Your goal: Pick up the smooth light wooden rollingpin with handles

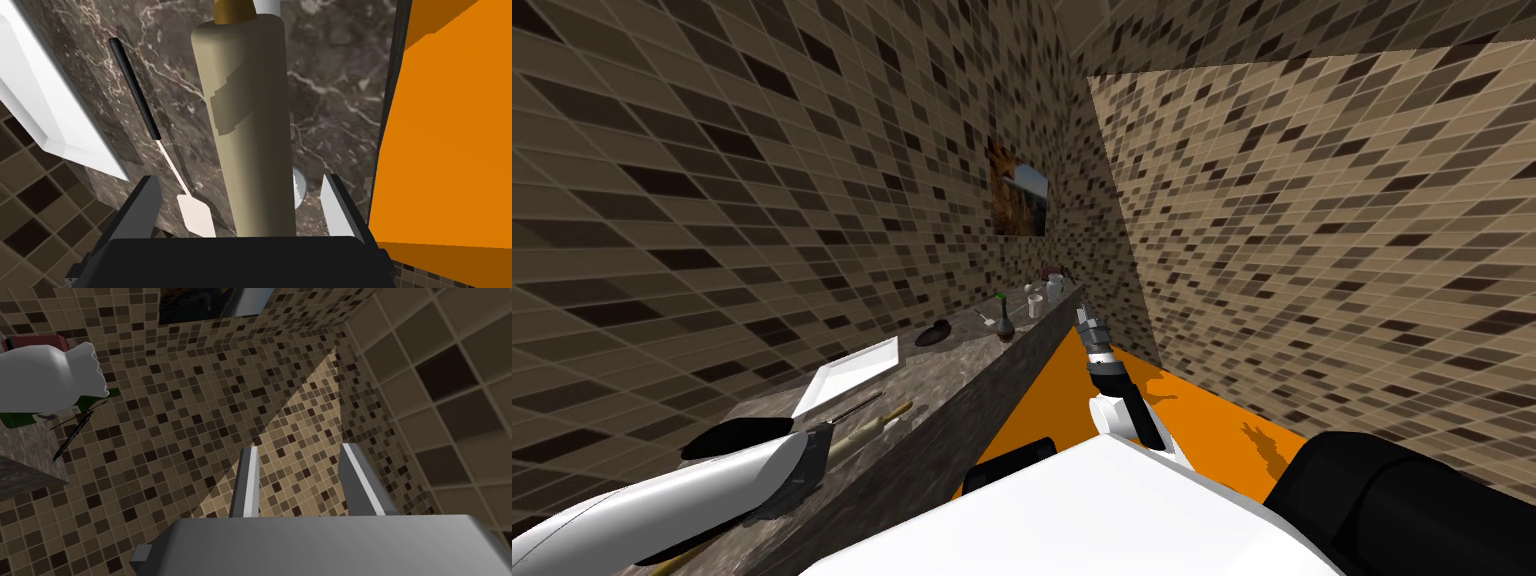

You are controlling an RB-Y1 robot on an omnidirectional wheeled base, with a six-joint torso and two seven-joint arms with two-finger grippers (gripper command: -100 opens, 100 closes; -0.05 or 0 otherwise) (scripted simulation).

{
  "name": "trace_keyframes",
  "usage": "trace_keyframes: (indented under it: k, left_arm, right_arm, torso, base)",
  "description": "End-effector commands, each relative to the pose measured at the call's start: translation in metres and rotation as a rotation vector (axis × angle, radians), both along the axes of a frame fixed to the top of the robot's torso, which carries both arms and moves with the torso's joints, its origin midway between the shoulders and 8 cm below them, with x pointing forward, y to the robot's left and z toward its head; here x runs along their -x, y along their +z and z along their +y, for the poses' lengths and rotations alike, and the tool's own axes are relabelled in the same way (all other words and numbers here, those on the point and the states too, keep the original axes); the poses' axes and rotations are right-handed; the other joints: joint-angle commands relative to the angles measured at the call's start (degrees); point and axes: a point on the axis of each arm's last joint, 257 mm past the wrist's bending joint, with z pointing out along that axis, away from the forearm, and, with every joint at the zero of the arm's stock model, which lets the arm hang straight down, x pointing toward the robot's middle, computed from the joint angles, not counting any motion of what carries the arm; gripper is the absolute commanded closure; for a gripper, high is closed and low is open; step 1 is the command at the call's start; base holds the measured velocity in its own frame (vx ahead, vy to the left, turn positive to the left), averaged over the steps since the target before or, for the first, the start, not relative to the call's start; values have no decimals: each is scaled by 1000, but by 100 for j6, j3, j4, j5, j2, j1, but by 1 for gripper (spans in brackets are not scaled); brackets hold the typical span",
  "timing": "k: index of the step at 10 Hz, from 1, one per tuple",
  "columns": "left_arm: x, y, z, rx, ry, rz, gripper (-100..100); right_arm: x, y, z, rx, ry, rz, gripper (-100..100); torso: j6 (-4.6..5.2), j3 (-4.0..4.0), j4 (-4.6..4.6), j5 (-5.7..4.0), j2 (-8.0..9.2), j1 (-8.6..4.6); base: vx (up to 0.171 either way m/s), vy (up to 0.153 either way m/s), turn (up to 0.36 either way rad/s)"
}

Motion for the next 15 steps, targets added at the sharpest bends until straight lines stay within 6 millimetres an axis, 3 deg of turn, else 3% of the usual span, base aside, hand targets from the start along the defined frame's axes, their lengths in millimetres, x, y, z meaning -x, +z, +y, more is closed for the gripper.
trace_keyframes:
  k: [1,2,3,8,9,13,14,15]
  left_arm:
    - [0,0,0,0,0,0,-100]
    - [1,-1,0,2,1,4,0]
    - [-2,-7,2,2,1,3,-100]
    - [-8,-19,6,1,1,4,-100]
    - [-8,-19,6,1,0,2,100]
    - [-8,-20,6,2,2,3,100]
    - [-8,-20,6,2,1,3,0]
    - [-5,-13,4,1,1,3,100]
  right_arm:
    - [0,0,0,0,0,0,0]
    - [0,0,0,0,0,0,0]
    - [0,0,0,0,0,0,0]
    - [0,0,0,0,0,0,0]
    - [0,0,0,0,0,0,0]
    - [0,0,0,0,0,0,0]
    - [0,0,0,0,0,0,0]
    - [0,0,0,0,0,0,0]
  torso:
    - [0,0,0,0,0,0]
    - [0,6,2,-2,12,-9]
    - [0,13,5,-4,24,-16]
    - [0,18,7,-4,32,-19]
    - [0,19,7,-5,33,-20]
    - [3,19,8,-9,32,-23]
    - [2,19,9,-9,33,-23]
    - [2,20,9,-10,33,-24]
  base:
    - [41,24,-9]
    - [7,5,1]
    - [0,0,0]
    - [0,0,0]
    - [0,0,0]
    - [0,0,0]
    - [0,0,0]
    - [0,0,0]
